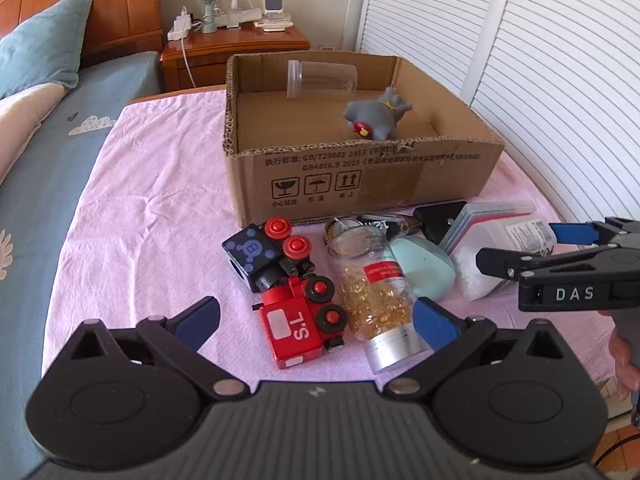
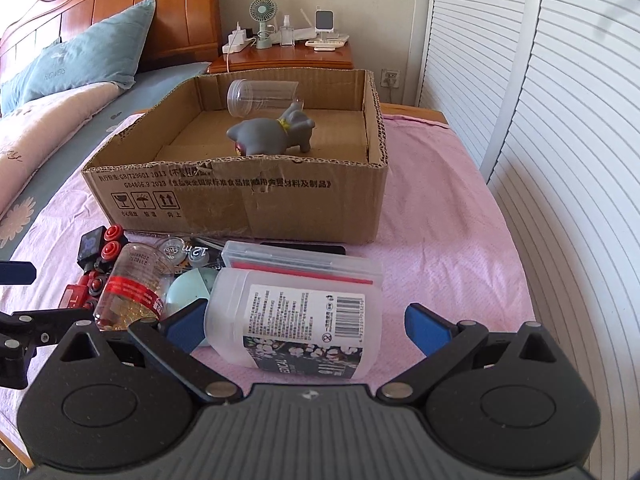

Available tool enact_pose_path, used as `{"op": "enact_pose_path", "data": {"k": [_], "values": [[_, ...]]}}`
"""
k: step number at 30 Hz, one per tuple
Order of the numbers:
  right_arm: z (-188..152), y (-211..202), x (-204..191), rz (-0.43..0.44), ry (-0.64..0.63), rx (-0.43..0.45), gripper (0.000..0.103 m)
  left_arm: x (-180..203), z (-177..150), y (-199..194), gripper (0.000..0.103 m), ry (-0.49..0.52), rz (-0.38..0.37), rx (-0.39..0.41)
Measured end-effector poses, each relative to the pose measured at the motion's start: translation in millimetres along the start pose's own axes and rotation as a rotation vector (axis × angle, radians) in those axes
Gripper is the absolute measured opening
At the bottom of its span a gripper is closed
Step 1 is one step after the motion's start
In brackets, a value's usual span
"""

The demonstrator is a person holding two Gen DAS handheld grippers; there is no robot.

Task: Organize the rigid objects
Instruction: 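Withdraw both tools from the box back toward the remaining items, then grasp the gold-capsule bottle with the left tool while the right tool approaches the white swab container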

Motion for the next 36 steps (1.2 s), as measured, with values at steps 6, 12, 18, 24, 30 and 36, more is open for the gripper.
{"op": "enact_pose_path", "data": {"k": [6, 12, 18, 24, 30, 36], "values": [[-11.1, 1.1, 17.2, -0.015, 0.019, -0.011, 0.103, 16.1, 2.3, 5.3, 0.102, 0.071, -0.068, -0.033], [-22.6, 7.0, 30.5, -0.036, 0.035, -0.040, 0.103, 32.0, 15.9, 14.8, 0.102, 0.129, -0.142, -0.050], [-31.6, 10.4, 35.1, -0.029, 0.054, -0.065, 0.103, 41.6, 33.5, 41.7, 0.102, 0.198, -0.222, -0.087], [-34.5, 11.3, 36.9, -0.020, 0.058, -0.071, 0.103, 41.2, 38.6, 63.1, 0.102, 0.226, -0.222, -0.147], [-36.0, 11.7, 40.7, 0.003, 0.065, -0.071, 0.103, 49.7, 24.4, 47.7, 0.102, 0.290, -0.289, -0.204], [-37.5, 13.7, 41.1, 0.012, 0.065, -0.075, 0.103, 63.0, -2.5, 32.2, 0.102, 0.330, -0.351, -0.302]]}}
Point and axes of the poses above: each gripper's, at about its wrist camera, not at the fingertips, and y roughly the way its jaws point, x to its right, z to its top, the point moved 6 cm from there along y, roughly the way its jaws point, and after that the axes turned 13 degrees about -z, right-handed, at the moved point
